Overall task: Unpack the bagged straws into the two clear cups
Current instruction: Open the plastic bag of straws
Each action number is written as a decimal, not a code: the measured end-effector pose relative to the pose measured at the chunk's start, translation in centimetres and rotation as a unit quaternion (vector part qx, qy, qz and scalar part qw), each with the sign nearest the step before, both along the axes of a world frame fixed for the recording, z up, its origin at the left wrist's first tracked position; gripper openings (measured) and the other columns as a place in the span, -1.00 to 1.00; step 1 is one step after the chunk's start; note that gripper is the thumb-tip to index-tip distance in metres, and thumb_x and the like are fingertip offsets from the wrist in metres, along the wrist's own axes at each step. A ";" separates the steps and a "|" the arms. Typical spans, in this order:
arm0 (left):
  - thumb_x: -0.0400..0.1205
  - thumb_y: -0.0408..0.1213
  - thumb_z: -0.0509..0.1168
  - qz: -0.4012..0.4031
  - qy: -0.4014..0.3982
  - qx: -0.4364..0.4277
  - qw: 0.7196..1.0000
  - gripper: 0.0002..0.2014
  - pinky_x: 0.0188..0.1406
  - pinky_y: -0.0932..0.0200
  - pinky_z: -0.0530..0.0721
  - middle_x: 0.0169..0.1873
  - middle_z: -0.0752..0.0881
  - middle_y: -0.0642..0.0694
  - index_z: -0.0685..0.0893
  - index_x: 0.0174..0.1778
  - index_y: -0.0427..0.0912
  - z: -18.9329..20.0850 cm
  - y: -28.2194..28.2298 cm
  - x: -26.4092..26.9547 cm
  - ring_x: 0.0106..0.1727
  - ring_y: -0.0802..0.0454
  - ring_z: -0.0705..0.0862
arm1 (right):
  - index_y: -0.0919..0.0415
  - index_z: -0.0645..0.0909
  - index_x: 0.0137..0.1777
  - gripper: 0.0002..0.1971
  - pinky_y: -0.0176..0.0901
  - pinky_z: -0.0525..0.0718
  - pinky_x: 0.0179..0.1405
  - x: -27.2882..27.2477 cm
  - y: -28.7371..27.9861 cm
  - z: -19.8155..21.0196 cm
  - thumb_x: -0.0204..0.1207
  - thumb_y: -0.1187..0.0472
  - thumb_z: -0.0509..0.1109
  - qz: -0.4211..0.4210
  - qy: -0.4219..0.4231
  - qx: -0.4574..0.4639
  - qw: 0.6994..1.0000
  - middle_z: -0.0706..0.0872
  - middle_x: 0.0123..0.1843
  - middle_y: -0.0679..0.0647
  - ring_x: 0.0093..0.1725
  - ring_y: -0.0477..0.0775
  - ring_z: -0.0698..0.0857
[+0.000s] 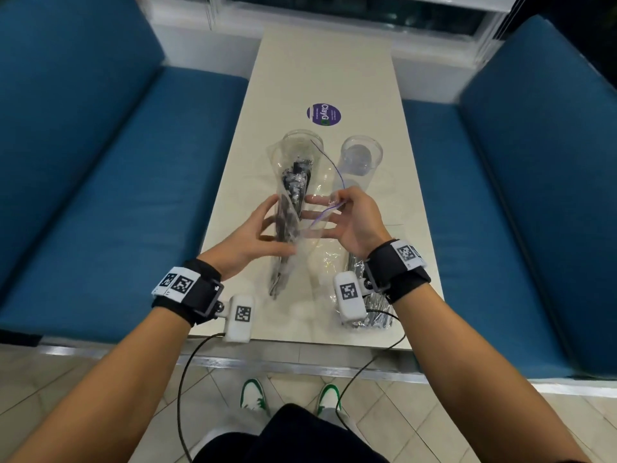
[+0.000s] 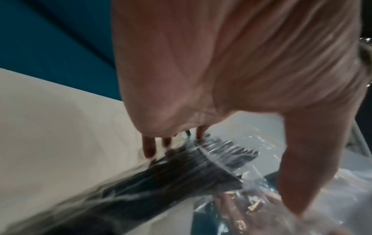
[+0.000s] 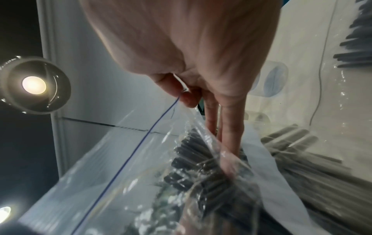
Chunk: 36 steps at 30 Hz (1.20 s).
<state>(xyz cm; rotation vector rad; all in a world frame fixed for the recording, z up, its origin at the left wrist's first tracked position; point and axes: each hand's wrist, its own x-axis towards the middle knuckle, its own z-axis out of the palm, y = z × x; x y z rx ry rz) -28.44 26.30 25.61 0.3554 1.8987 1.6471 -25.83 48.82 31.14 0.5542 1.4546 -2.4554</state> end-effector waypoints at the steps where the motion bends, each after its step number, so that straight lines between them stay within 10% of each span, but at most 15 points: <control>1: 0.39 -0.05 0.79 -0.009 0.020 -0.023 0.999 0.23 0.53 -0.03 0.65 0.79 0.39 0.14 0.17 0.89 0.06 -0.2 0.1 -0.1 0.77 0.16 0.40 | 0.23 0.45 -0.24 -0.74 0.74 0.74 0.03 0.0 0.0 -0.2 0.70 0.32 0.10 0.015 0.005 0.005 1.000 0.68 0.42 0.55 0.39 0.72 0.66; 6: 0.42 -0.34 0.71 0.092 0.108 -0.070 0.987 -0.38 0.19 0.10 0.77 0.13 0.87 0.10 0.70 0.38 0.09 -0.3 0.4 -0.4 0.25 -0.03 0.78 | 0.14 0.53 -0.13 -0.73 0.59 0.64 0.35 -0.1 -0.5 -0.9 0.78 0.03 0.31 0.085 0.046 -0.020 0.995 0.60 0.57 0.46 0.25 0.39 0.72; 10: 0.53 -0.61 0.61 0.157 0.082 0.013 0.984 -0.59 0.04 0.29 0.71 -0.20 0.85 0.29 0.69 0.08 -0.05 -0.5 -0.2 -0.4 -0.07 0.31 0.76 | 0.12 0.50 0.23 -0.51 0.26 0.63 0.38 0.3 -0.1 -1.5 0.32 0.14 0.55 0.134 0.112 0.020 0.984 0.55 0.66 0.32 0.37 0.22 0.62; 13: 0.59 -0.68 0.52 0.169 0.063 0.052 0.982 -0.66 0.09 0.20 0.74 -0.26 0.83 0.20 0.67 -0.03 -0.11 -0.1 -0.7 -0.2 -0.13 0.24 0.76 | 0.06 0.45 0.45 -0.26 -0.04 0.63 0.26 0.8 0.2 -1.9 0.23 0.24 0.61 0.163 0.133 0.174 0.962 0.53 0.66 0.19 0.33 0.13 0.59; 17: 0.60 -0.54 0.58 0.169 0.056 0.083 0.981 -0.65 0.16 -0.04 0.74 -0.26 0.81 0.09 0.80 -0.26 0.07 0.6 -1.2 -0.1 -0.08 0.00 0.75 | -0.08 0.24 0.70 0.02 0.06 0.50 0.56 0.8 -0.2 -3.1 0.34 -0.01 0.79 0.218 0.144 0.414 0.872 0.35 0.71 -0.02 0.64 0.07 0.40; 20: 0.55 -0.24 0.66 0.165 0.057 0.110 0.978 -0.85 0.17 -0.14 0.74 -0.14 0.80 -0.14 0.80 -0.13 -0.09 1.1 -0.9 0.2 -0.01 -0.12 0.74 | 0.00 0.24 0.72 0.16 0.09 0.46 0.66 0.3 -1.1 -3.6 0.20 -0.19 0.82 0.189 0.153 0.443 0.863 0.44 0.68 -0.04 0.66 0.02 0.43; 25: 0.53 -0.21 0.65 0.159 0.067 0.108 0.979 -0.76 0.12 -0.13 0.74 -0.10 0.82 -0.12 0.75 0.00 0.07 1.5 -0.3 0.1 0.05 -0.23 0.77 | 0.11 0.59 0.37 -0.26 0.11 0.74 0.40 -0.3 -1.7 -3.9 0.24 -0.01 0.84 0.113 0.175 0.411 0.888 0.80 0.29 0.00 0.31 0.00 0.77; 30: 0.36 -0.46 0.74 0.127 0.016 0.124 0.984 0.00 0.14 -0.01 0.83 0.18 0.85 -0.32 0.36 0.68 -0.06 1.5 -0.3 -0.2 0.12 -0.13 0.88 | 0.02 0.71 0.07 -0.74 0.27 0.83 0.20 0.0 -1.5 -3.7 0.44 0.25 0.65 0.132 0.207 0.362 0.899 0.86 0.04 -0.02 0.14 0.03 0.84; 32: 0.43 -0.53 0.71 0.126 0.029 0.097 0.987 -0.12 0.10 0.21 0.78 0.03 0.93 0.00 0.45 0.63 -0.16 1.8 -0.3 -0.3 0.02 0.14 0.88 | 0.13 0.70 0.12 -0.72 0.26 0.89 -0.04 0.1 -1.4 -3.2 0.49 0.39 0.62 0.103 0.205 0.327 0.917 0.86 0.05 0.10 0.06 0.11 0.87; 36: 0.30 -0.05 0.83 0.094 0.015 0.107 0.990 -0.26 0.31 0.01 0.80 0.09 0.92 -0.16 0.76 0.34 -0.27 2.3 -0.4 -0.1 0.18 -0.08 0.88 | 0.26 0.63 0.12 -0.65 0.18 0.81 -0.50 0.4 -1.8 -2.9 0.41 0.36 0.66 0.037 0.178 0.343 0.922 0.83 0.00 0.22 -0.24 0.17 0.81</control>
